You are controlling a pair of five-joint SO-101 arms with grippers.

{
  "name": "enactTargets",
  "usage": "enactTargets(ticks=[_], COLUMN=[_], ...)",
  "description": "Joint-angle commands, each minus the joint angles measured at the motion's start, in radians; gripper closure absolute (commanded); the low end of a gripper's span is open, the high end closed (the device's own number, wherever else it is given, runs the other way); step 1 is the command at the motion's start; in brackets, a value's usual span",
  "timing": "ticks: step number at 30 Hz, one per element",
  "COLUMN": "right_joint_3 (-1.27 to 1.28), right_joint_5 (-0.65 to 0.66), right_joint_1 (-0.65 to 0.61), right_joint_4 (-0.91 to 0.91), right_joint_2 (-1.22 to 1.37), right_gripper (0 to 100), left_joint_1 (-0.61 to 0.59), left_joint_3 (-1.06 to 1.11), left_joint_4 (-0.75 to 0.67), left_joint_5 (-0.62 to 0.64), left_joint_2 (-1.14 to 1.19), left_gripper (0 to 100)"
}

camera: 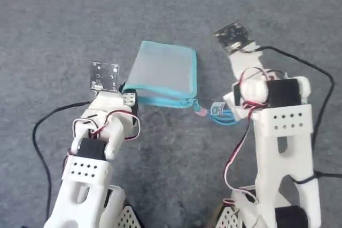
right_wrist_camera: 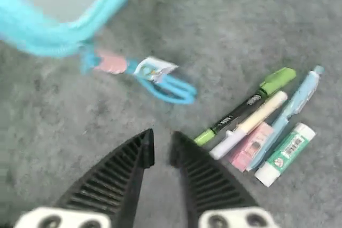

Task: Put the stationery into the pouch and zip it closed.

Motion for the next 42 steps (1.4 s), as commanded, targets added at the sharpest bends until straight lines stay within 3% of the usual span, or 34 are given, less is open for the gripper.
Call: enactTargets(ticks=[1, 6, 10, 17, 30, 36, 42], right_joint_3=[-0.074, -0.068, -0.068, -0.074, -0.074, -0.074, -0.074], right_joint_5=[0.006, 0.017, 0.130, 0.198, 0.201, 0.285, 0.328], right_joint_1=[0.008, 0.232, 0.395, 0.630, 0.671, 0.779, 0.796], right_joint_4=[0.073, 0.094, 0.093, -0.044, -0.265, -0.348, -0.367], right_joint_2=[-0.010, 0.001, 0.015, 0.265, 0.622, 0.707, 0.779], right_gripper=[78.6, 73.6, 73.6, 73.6, 73.7, 82.8, 81.2], left_joint_1=[-0.005, -0.005, -0.005, -0.005, -0.005, -0.005, -0.005], left_joint_3=[-0.015, -0.005, -0.005, -0.004, 0.010, 0.013, 0.031], left_joint_4=[-0.011, -0.012, -0.012, -0.012, -0.012, -0.029, -0.055], left_joint_5=[0.006, 0.005, 0.005, 0.005, 0.005, 0.005, 0.003], left_joint_2=[0.002, 0.002, 0.002, 0.002, 0.002, 0.002, 0.002], left_gripper=[99, 99, 99, 99, 99, 99, 99])
